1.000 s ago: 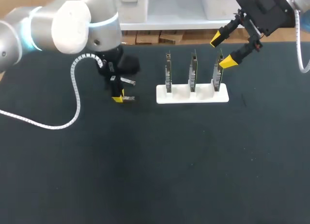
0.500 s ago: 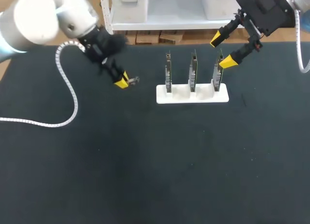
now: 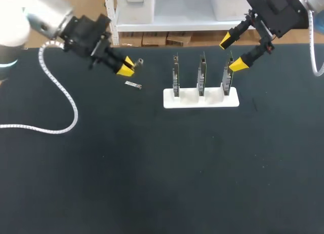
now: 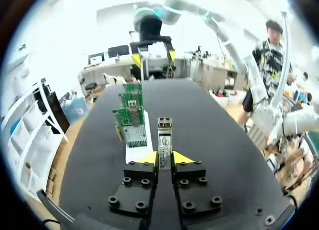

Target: Pick up the optical module with the left hand, and insert it into the network port with the right hand.

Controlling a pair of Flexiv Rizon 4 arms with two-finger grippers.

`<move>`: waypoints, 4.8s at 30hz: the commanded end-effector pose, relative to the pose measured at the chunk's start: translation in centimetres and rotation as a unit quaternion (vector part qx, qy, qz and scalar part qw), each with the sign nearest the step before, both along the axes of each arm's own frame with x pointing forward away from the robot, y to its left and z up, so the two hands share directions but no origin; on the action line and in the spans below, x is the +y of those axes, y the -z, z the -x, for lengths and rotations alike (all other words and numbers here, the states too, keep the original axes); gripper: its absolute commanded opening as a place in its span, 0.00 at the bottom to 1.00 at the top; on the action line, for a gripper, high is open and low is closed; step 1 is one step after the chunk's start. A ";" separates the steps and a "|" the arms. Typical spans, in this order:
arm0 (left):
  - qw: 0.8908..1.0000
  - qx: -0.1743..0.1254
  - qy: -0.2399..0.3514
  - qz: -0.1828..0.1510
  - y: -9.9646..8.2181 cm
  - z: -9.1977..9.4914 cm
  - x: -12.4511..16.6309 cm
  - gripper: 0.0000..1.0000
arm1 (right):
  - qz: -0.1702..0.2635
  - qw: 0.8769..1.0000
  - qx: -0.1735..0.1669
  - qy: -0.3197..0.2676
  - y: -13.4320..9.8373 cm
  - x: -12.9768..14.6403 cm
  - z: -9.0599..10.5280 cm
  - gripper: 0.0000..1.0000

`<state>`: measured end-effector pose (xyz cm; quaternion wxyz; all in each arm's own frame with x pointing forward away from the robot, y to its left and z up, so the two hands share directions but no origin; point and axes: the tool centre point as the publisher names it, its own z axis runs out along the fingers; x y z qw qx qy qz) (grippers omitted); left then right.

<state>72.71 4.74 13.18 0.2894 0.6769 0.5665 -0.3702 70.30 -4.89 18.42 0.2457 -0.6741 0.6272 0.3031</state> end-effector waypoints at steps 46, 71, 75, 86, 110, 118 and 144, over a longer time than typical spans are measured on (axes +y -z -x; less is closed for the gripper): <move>0.992 -0.028 -0.103 0.072 -0.4 0.7 0.9 0.00 | 0.000 1.000 -0.001 0.000 0.0 0.0 0.0 1.00; 0.969 -0.044 -0.119 0.211 -12.0 3.7 -9.3 0.00 | 0.000 1.000 -0.001 0.000 0.0 0.0 0.0 1.00; 0.969 -0.018 -0.113 0.219 -11.3 3.8 -11.3 0.00 | 0.000 1.000 -0.001 0.000 0.0 0.0 0.0 1.00; 0.968 0.020 -0.104 0.228 -10.3 4.6 -15.3 0.00 | 0.000 1.000 -0.001 0.000 0.0 0.0 0.0 1.00; 0.953 0.030 -0.096 0.287 -8.2 4.1 -18.8 0.00 | 0.000 1.000 -0.001 0.000 0.0 0.0 0.0 1.00; 0.951 0.012 -0.088 0.295 -8.3 3.2 -19.8 0.00 | 0.000 1.000 -0.001 0.000 0.0 0.0 0.0 1.00; 0.959 0.019 -0.052 0.277 -7.1 2.3 -21.8 0.00 | 0.000 1.000 -0.001 0.000 0.0 0.0 0.0 1.00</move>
